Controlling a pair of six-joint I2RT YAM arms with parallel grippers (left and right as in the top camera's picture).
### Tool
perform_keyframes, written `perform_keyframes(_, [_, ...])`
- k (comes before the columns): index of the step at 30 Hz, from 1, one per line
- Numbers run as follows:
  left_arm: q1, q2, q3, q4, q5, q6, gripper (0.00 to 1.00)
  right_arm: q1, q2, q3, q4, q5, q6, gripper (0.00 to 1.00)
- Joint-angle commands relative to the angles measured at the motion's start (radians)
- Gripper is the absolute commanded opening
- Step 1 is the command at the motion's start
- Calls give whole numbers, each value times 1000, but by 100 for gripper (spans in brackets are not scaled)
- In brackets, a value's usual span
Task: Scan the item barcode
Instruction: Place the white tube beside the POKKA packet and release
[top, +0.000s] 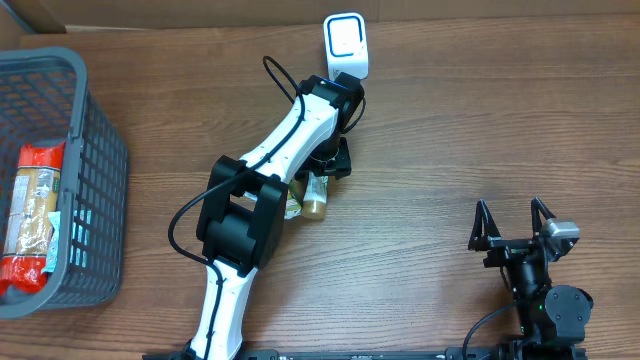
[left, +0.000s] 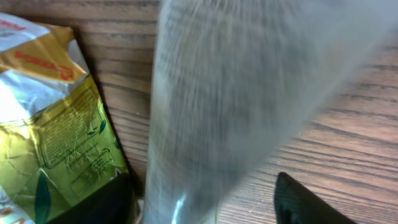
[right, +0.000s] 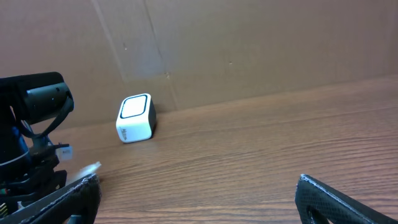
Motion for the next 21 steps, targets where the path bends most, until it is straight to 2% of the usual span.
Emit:
perform_keyframes(1, [9, -36, 34, -7, 97, 89, 69, 5, -7, -11, 4, -5, -5, 100])
perform_keyframes(9, [67, -203, 356, -153, 93, 163, 71, 5, -7, -11, 4, -5, -5, 100])
perform_keyframes(13, [150, -345, 483, -227, 61, 194, 73, 5, -7, -11, 4, -5, -5, 100])
perform_keyframes(17, [365, -522, 515, -347, -37, 199, 75, 5, -7, -11, 4, -5, -5, 100])
perform_keyframes(18, [471, -567, 515, -393, -62, 199, 76, 5, -7, -11, 4, -5, -5, 100])
perform_keyframes(21, [715, -625, 490, -404, -49, 238, 77, 5, -7, -11, 4, -5, -5, 100])
